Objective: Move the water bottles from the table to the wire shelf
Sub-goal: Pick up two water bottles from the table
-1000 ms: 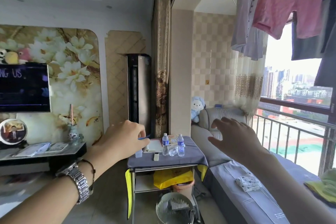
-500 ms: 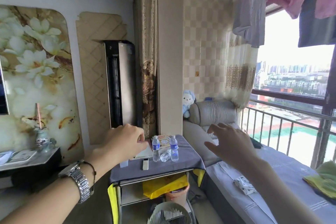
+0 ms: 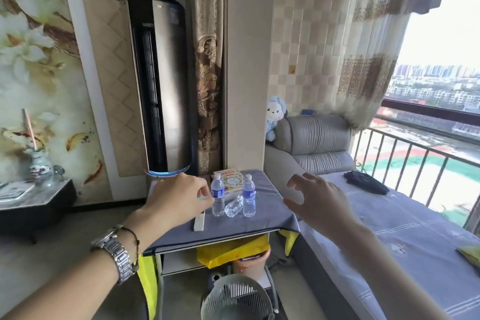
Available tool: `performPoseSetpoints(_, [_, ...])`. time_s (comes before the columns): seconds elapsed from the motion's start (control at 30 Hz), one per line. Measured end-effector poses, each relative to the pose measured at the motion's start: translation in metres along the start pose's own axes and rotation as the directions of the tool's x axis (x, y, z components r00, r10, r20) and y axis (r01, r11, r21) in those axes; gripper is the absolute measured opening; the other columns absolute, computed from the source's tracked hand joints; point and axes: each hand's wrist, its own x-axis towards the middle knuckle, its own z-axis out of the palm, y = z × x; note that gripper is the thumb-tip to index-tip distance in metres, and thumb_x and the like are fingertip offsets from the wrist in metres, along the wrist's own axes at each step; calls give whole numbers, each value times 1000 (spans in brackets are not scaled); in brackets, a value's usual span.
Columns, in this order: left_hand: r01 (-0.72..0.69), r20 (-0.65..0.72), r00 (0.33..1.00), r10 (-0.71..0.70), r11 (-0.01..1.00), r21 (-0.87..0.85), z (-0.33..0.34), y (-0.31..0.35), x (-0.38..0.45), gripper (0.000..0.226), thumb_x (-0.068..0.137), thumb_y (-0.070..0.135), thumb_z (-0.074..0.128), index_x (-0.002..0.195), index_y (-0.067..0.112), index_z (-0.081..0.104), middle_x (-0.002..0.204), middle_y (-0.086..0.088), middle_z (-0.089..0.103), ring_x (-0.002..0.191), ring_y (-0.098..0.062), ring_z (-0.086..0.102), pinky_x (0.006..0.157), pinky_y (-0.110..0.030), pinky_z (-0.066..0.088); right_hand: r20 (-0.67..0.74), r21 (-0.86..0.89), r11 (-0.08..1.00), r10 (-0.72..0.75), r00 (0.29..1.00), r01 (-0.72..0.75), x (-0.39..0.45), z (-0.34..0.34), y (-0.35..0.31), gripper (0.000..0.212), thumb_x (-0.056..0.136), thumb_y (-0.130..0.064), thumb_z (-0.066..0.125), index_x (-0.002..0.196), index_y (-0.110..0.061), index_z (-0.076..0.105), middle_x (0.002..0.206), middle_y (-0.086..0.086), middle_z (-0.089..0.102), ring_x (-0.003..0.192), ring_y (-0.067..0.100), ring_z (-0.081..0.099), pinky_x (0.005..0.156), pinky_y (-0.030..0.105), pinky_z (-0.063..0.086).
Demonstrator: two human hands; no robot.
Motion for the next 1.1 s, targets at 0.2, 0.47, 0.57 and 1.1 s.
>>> performPoseSetpoints(0.2, [81,20,997,-81,997,10,50,-4,77,25,82,53,57,92,34,69,105,10,68,96,-15,65,69,-27,42,61,75,997,8,998,-13,80,63,44,31,85,-40,59,112,-24,57,112,-5,64,99,20,60,67,27,33])
performPoseSetpoints(0.47, [156,96,984,-148,984,-81,111,-23,158,22,85,47,60,91,29,71,94,11,74,90,-12,67,76,-30,54,104,198,979,25,994,-45,159,148,68,33,84,-37,63,115,-26,57,112,-8,65,97,17,63,70,30,47])
performPoseSetpoints(0.57, [130,104,988,-118,985,-116,140,-33,193,23,86,47,59,96,30,72,95,13,73,91,-11,66,70,-24,48,107,245,965,68,992,-92,184,181,72,32,82,-35,65,112,-29,57,108,-8,66,94,17,63,71,32,50])
performPoseSetpoints(1.1, [198,140,978,-156,910,-364,305,-68,307,16,87,32,64,101,28,71,98,11,74,90,-13,68,73,-29,53,197,378,888,199,960,-262,279,367,93,66,73,-38,74,130,-30,40,125,-8,56,112,16,56,80,36,51])
